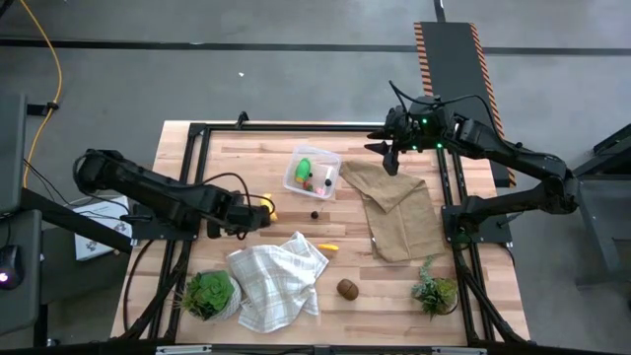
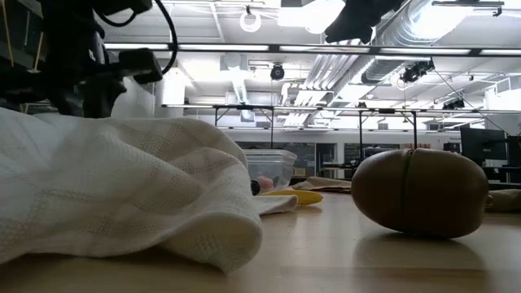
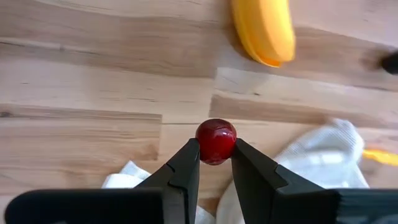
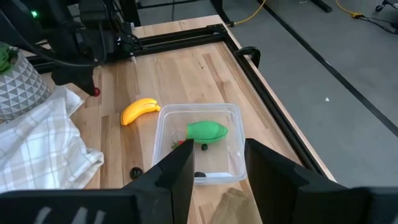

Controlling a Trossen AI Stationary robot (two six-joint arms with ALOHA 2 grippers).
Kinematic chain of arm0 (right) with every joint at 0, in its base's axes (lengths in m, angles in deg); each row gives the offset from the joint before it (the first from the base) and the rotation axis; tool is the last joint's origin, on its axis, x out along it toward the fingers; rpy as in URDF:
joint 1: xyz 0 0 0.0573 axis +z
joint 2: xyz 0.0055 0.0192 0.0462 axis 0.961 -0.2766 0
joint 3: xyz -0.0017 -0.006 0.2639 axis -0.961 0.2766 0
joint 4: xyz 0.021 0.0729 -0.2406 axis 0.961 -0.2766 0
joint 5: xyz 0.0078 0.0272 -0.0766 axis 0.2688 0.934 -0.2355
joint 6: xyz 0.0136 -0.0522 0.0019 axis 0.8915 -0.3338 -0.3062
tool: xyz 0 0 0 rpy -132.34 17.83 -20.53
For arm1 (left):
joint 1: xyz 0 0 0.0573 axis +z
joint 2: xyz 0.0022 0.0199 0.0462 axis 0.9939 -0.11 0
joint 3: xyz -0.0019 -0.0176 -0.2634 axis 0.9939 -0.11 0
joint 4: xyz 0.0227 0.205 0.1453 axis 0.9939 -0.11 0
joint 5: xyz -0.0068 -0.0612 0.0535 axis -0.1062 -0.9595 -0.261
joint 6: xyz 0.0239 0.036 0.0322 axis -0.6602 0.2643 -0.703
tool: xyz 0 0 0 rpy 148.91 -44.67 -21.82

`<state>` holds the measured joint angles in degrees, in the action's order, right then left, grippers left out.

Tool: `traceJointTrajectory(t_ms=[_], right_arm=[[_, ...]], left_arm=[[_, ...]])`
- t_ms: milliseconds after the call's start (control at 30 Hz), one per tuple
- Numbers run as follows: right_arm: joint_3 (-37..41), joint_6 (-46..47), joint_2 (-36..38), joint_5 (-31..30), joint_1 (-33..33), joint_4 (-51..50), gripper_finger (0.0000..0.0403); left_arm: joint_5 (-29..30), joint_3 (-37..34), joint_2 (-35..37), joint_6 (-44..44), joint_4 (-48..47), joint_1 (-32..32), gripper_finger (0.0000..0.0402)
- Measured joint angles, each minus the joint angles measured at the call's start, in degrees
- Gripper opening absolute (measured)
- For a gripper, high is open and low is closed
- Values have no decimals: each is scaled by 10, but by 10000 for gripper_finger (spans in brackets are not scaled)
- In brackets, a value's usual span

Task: Pick and placing Produce into tupperware
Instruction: Put the red cherry into the transparent bin

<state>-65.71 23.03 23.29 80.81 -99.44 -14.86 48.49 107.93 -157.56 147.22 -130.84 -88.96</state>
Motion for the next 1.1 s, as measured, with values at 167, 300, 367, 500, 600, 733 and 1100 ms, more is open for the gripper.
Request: traceJointTrajectory(t_ms=[167,300,367,500,600,733,1100], right_arm=[[0,0,0,0,0,1,133],[0,0,0,0,0,2,133],[0,0,0,0,0,2,133],[0,2,0,0,0,6,133],[0,6,0,0,0,10,133],[0,17,0,0,0,22,133],[0,76,-24,1,0,50,133]], left_arm=[[0,0,30,-7,-2,0,76],[0,0,52,-20,4,0,76],[0,0,63,-26,7,0,76],[0,0,85,-34,9,0,76],[0,0,104,-51,10,0,76],[5,0,128,-71,9,0,76],[83,0,205,-140,7,1,76]])
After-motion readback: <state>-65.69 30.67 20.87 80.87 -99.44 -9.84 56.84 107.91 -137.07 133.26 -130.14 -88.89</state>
